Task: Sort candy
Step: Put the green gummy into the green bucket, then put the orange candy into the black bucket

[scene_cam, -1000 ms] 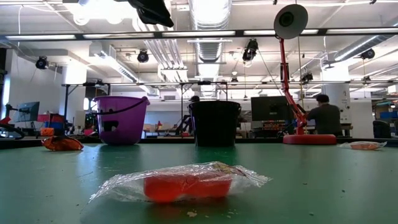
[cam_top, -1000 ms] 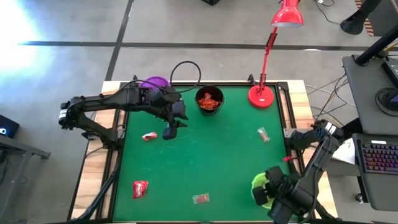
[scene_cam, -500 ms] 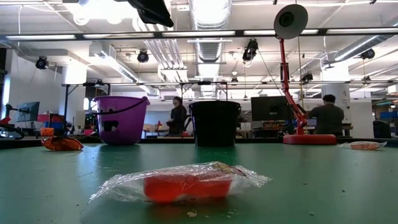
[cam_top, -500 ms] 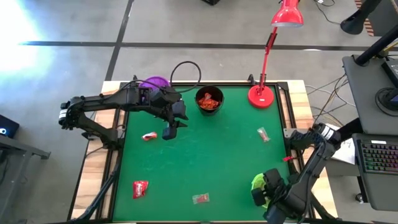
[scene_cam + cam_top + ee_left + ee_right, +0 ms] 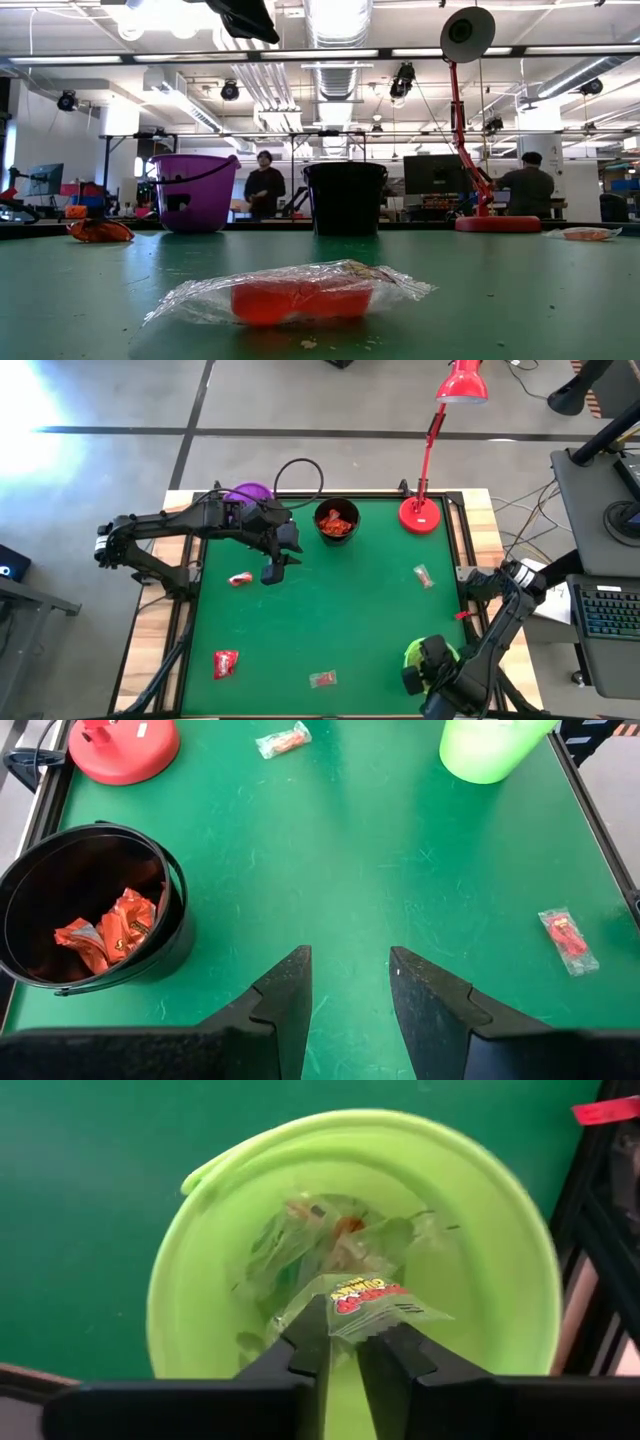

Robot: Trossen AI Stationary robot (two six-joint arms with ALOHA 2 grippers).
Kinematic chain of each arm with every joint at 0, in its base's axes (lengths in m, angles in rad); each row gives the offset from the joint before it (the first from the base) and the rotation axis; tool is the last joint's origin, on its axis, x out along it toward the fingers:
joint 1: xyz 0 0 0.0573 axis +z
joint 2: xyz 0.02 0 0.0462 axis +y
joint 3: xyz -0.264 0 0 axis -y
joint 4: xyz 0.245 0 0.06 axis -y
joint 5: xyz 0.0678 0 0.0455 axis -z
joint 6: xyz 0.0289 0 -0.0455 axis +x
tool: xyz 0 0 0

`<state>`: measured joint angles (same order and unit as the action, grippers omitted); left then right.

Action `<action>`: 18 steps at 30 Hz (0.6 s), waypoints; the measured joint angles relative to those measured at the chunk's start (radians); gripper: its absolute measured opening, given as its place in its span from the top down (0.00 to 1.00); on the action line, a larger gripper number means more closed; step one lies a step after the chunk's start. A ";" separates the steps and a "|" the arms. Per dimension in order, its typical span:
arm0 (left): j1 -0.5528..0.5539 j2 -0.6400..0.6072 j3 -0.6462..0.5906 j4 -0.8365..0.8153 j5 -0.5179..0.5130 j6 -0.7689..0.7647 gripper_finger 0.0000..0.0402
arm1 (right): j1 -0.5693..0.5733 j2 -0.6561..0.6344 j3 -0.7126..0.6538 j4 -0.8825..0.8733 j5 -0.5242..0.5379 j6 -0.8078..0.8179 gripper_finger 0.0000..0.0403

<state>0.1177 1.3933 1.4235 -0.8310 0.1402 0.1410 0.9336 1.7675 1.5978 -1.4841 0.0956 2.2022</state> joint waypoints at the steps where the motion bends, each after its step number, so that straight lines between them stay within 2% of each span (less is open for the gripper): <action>1: 0.000 0.000 0.000 0.000 0.000 0.000 0.70 | 0.000 0.000 0.000 0.007 0.000 -0.003 0.87; 7: 0.000 0.000 0.000 0.000 0.000 0.001 0.70 | 0.000 0.001 0.000 0.002 0.000 -0.003 0.73; 12: 0.000 0.000 0.000 -0.017 0.000 0.001 0.70 | 0.000 -0.001 0.000 -0.021 0.015 0.002 0.64; 18: 0.000 0.000 0.001 -0.118 0.000 0.008 0.70 | -0.013 -0.015 0.000 -0.091 0.158 0.083 0.60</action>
<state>0.1180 1.3933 1.4247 -0.9487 0.1402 0.1490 0.9205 1.7523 1.5981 -1.5753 0.2537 2.2857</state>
